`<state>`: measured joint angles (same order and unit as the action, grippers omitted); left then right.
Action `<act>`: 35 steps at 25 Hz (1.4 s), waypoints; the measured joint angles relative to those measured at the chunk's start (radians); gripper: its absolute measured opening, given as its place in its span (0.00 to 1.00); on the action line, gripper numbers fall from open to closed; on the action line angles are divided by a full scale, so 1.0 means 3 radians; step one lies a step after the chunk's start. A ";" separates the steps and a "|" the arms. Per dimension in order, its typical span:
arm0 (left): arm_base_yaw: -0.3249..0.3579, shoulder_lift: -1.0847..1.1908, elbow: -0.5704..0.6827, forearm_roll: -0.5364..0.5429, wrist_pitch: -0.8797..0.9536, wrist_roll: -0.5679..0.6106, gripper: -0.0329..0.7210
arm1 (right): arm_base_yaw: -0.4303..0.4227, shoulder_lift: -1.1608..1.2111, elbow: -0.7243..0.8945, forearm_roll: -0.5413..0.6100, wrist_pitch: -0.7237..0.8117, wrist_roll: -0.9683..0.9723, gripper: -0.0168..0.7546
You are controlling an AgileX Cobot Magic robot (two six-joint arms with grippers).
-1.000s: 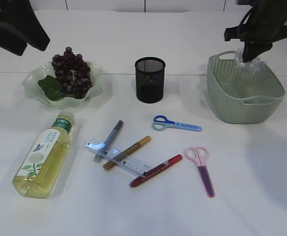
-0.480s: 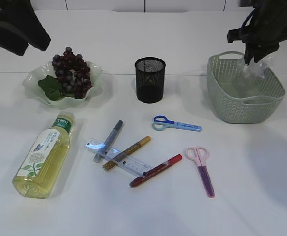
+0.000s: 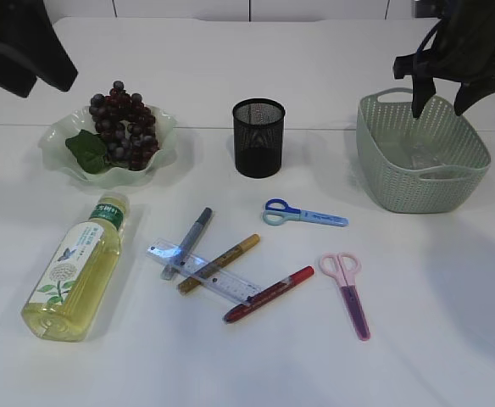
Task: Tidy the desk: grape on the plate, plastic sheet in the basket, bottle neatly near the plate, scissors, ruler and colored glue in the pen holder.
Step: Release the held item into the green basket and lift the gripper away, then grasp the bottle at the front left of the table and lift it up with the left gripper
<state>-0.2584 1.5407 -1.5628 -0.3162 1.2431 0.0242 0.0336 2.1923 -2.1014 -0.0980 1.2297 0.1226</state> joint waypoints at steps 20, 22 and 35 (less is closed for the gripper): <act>0.0000 0.0385 0.0000 0.0477 0.0000 -0.0598 0.73 | 0.0000 -0.0749 0.0900 0.0793 0.0021 -0.0105 0.67; 0.0000 0.0525 0.0000 0.0477 0.0000 -0.0600 0.73 | 0.0000 -0.0990 0.1149 0.0845 0.0021 -0.0127 0.67; 0.0076 0.1305 0.0000 0.0667 -0.0036 -0.0605 0.73 | 0.0074 -0.2424 0.2351 0.1170 0.0027 -0.0233 0.67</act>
<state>-0.2355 1.9323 -1.5628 -0.1160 1.2323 -0.1574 0.0558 1.4651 -1.3961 0.2531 1.2379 0.0528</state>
